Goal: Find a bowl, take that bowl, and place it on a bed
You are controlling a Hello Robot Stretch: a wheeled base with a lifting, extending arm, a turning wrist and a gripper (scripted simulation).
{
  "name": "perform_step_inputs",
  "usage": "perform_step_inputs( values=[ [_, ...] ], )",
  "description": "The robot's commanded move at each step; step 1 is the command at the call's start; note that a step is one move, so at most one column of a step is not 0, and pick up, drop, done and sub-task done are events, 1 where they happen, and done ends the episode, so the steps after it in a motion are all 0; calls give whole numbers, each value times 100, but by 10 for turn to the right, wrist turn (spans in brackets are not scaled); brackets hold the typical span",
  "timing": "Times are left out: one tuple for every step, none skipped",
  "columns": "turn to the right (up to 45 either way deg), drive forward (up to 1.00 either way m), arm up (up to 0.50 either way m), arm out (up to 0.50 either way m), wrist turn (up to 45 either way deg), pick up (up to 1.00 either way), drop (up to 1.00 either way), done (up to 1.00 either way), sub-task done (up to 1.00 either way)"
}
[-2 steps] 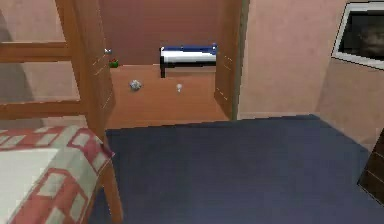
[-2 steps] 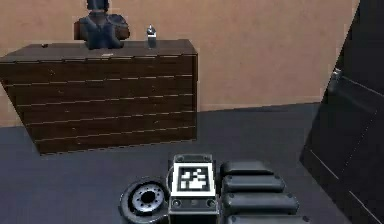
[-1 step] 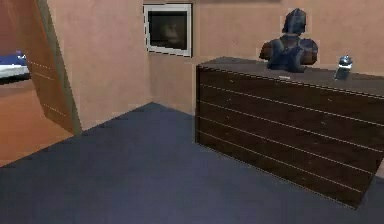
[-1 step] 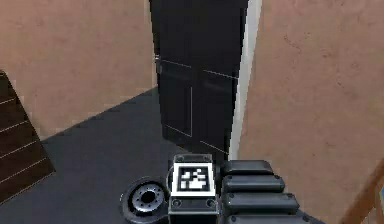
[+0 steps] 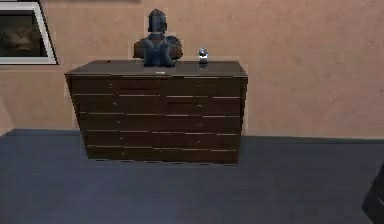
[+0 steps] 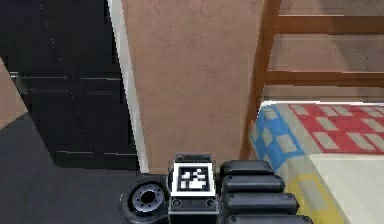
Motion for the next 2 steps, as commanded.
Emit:
perform_step_inputs(
  values=[
    [450,0,0,0,0,0,0,0,0],
    [450,0,0,0,0,0,0,0,0]
  ],
)
